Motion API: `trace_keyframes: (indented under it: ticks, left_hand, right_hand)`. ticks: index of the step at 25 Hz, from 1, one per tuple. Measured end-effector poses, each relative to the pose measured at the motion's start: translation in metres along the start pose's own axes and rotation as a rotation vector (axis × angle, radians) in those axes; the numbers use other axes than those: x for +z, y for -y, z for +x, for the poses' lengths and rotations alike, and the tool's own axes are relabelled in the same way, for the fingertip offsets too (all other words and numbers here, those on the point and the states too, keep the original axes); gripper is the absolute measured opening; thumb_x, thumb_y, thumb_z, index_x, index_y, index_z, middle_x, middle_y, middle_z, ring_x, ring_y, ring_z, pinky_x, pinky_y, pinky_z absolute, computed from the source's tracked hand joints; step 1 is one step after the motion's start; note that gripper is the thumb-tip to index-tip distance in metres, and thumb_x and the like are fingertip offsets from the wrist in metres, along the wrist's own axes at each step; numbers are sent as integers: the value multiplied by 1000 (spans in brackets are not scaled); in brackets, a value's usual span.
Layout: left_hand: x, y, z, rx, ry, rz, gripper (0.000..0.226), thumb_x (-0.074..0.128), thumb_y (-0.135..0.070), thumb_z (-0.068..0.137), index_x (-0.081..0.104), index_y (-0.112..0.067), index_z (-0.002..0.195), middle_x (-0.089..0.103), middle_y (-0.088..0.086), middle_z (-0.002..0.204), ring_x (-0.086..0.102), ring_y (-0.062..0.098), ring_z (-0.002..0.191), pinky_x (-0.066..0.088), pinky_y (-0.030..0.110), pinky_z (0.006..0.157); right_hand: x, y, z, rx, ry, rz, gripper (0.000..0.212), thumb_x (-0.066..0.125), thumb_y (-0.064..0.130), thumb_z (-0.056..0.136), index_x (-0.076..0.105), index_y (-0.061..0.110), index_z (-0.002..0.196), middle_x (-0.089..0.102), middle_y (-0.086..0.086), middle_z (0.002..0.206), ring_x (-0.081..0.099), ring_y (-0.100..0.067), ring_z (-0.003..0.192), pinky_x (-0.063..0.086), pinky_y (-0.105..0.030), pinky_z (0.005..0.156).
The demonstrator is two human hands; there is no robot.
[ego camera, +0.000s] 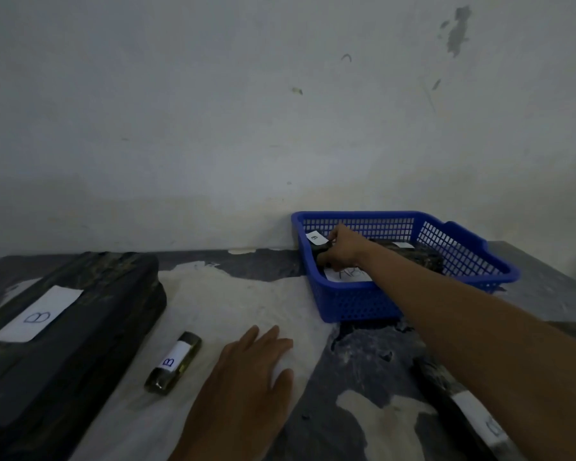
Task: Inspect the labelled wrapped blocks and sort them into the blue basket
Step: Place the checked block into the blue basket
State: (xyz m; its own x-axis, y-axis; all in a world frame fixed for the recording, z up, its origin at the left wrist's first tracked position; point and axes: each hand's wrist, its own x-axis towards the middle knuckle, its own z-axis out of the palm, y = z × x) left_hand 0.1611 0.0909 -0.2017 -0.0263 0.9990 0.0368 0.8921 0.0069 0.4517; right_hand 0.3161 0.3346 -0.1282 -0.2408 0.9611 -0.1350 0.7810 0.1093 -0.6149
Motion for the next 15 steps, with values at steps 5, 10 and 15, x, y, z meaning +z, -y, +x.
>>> trace_keyframes:
  ticks: [5,10,15]
  left_hand:
    - [4,4,3,-3,-6,-4,48,42,-50,104,32,-49,151,14,-26,166,6,4,155,5,32,125]
    - [3,1,-5,19,-94,-122,40,46,-42,103,45,-49,142,24,-31,161,10,-2,152,8,30,125]
    - [5,5,-9,15,-110,-182,39,46,-39,104,47,-44,143,30,-28,159,14,1,152,15,30,126]
  right_hand:
    - [4,3,3,-59,-19,-31,41,66,11,97,55,2,135,66,-23,124,69,-36,111,57,-50,98]
    - [1,6,-5,-47,-13,-73,47,60,12,100,45,4,144,60,-23,129,65,-36,106,59,-49,93]
    - [-20,26,-54,-220,-321,-177,46,61,20,100,46,7,141,55,-15,131,58,-22,92,55,-45,89]
